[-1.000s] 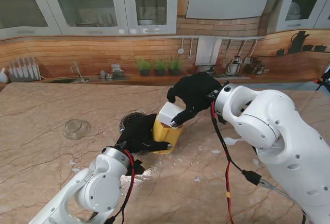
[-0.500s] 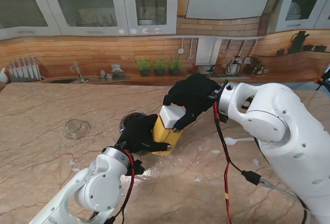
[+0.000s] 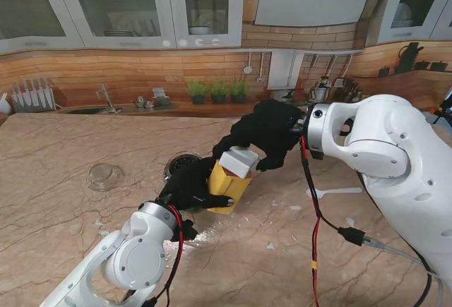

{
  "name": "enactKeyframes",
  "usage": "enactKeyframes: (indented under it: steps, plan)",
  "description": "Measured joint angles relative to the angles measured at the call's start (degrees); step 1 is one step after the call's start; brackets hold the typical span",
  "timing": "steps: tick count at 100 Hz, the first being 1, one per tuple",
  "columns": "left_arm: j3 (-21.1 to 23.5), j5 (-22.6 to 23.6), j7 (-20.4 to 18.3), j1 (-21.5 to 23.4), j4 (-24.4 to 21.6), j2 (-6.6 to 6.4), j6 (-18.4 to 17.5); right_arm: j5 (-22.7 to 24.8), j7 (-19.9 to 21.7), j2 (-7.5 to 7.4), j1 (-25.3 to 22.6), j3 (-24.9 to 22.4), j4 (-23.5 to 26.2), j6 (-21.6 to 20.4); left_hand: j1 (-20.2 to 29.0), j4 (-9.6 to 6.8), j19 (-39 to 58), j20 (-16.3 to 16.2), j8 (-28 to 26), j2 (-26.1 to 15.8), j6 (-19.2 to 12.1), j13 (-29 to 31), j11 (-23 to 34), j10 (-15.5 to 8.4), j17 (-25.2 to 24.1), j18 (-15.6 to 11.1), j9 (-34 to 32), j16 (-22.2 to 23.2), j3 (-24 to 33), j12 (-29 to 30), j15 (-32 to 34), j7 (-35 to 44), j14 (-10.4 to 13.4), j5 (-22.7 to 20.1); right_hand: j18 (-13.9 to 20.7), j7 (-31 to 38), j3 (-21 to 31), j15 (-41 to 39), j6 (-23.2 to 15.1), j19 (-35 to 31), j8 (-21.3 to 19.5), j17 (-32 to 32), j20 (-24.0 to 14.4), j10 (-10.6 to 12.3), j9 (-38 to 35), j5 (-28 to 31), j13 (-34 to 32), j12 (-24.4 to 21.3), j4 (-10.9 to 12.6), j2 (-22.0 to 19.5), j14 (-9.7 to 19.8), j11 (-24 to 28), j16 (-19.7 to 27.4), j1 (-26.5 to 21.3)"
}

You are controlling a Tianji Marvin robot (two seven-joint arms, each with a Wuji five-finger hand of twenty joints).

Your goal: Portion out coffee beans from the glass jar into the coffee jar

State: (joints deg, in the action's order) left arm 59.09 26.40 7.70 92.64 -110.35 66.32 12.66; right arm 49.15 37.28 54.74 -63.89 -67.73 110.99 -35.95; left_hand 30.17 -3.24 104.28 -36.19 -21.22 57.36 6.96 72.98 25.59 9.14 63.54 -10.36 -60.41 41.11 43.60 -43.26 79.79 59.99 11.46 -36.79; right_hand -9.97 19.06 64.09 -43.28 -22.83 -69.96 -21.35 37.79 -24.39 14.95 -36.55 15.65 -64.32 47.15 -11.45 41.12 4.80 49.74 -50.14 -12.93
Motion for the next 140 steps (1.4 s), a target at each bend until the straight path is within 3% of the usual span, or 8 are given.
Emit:
enactKeyframes:
  steps: [13,26,46,57,78,119,129,140]
  plan:
    - [0.20,-0.02,0.47,-0.11,0.12,0.07,-0.24,-0.12,-1.51,0.46,-1.52,-1.53,0.58,0.26,0.00,0.00,0.00,0.00,0.00,-0.07,0.00,0.00,0.00,-0.01,0.00,0.00,0.00,0.00,0.01,0.00,0.00,0.00,0.00,0.29,0.03,-1.70,0.54,0.02,-1.28,0.03,0.61,0.28,-0.53,0.40,0.80,-4.73,0.01,-0.91,0.01,5.08,0.01,-0.64,-0.54,1.53]
    - [0.17,-0.05,1.25,-0.58,0.72,0.30,-0.23,-1.72,-1.92,0.70,-3.58,-3.40,2.43,2.56,0.00,0.00,0.00,0.00,0.00,-0.07,0.00,0.00,0.00,-0.02,0.00,0.00,0.00,0.00,0.01,0.00,-0.03,0.01,0.00,0.33,-0.25,-1.34,5.55,0.04,-0.78,0.03,0.35,0.28,-0.71,0.16,1.46,-6.92,0.04,-2.14,-2.12,11.40,0.02,-1.74,-1.31,16.99]
    - [-0.22,-1.31,3.11,-1.30,2.25,0.76,-1.49,2.81,-9.58,2.07,-7.77,-4.66,4.41,12.46,0.00,-0.02,-0.68,0.54,-1.27,-0.12,0.00,0.23,0.00,-0.18,0.00,0.59,0.07,-0.62,0.02,0.01,-4.03,0.49,-0.46,1.14,-1.26,6.48,-4.90,-5.83,14.92,-7.64,-7.61,5.15,-2.07,-4.05,-2.48,6.73,-0.59,-0.31,-2.33,-8.92,-2.21,-1.66,-2.09,29.65]
    - [-0.55,-1.90,4.18,-1.53,3.15,1.04,-3.20,8.89,-8.34,2.78,-8.97,-3.71,5.73,20.49,0.10,-0.05,-2.81,2.81,-2.18,-1.11,0.00,0.49,0.00,-0.77,-1.05,2.92,1.22,-2.75,0.03,0.03,-8.39,1.91,-1.85,3.35,-1.42,6.88,-5.30,-8.14,19.54,-10.83,-9.66,8.29,-1.27,-6.31,-5.24,12.03,-2.90,0.49,-2.33,-11.33,-3.45,-1.51,-1.77,31.76]
    - [-1.69,-0.52,5.14,-2.03,4.24,1.29,-3.34,9.29,-5.64,2.88,-7.38,1.21,5.77,28.44,0.15,-0.05,-4.18,4.31,-2.19,-1.35,0.00,0.63,0.00,-1.01,-2.46,4.57,1.27,-4.90,0.03,0.06,-10.95,1.91,-2.95,3.49,-3.00,6.27,-5.53,-9.49,21.42,-13.04,-9.67,9.50,0.19,-8.03,-6.67,15.34,-3.72,0.66,-2.33,-13.11,-4.33,-1.33,-1.37,37.16]
    - [-1.72,0.08,5.49,-2.31,5.04,1.40,-3.46,11.23,0.70,3.11,-2.59,4.77,5.29,26.48,0.45,-0.05,-4.19,4.79,-2.19,-1.35,0.00,0.64,0.00,-1.14,-2.46,4.87,1.28,-4.93,0.03,0.05,-11.54,1.91,-3.52,3.50,-3.87,11.14,-5.73,-11.65,17.27,-15.30,-14.85,10.85,2.60,-7.26,-11.83,23.47,-4.30,1.49,-2.33,-12.69,-4.93,-1.13,0.07,35.03]
    - [-1.50,-0.01,5.53,-2.29,4.96,1.41,-3.47,11.37,-0.03,3.00,-2.58,4.66,5.04,23.20,0.47,-0.05,-4.19,4.79,-2.19,-1.35,0.00,0.64,0.00,-1.14,-2.46,4.91,1.28,-4.94,0.03,0.06,-11.54,1.91,-3.59,3.50,-2.78,12.95,-10.64,-11.67,13.28,-15.45,-15.96,11.00,3.79,-5.46,-13.57,25.78,-4.90,1.97,-1.15,-12.67,-4.93,-0.83,0.54,26.84]
    - [-1.47,-0.03,5.56,-2.29,4.95,1.41,-3.47,10.93,-1.71,2.98,-2.61,4.13,4.27,20.77,0.52,-0.05,-4.19,4.80,-2.19,-1.35,0.00,0.64,0.00,-1.14,-2.46,4.94,1.29,-4.94,0.03,0.06,-11.55,1.91,-3.70,3.50,-2.12,13.65,-24.53,-10.09,12.04,-15.47,-15.95,10.85,4.58,-3.80,-14.45,28.04,-4.90,2.01,1.50,-17.06,-4.93,-0.83,0.66,16.42]
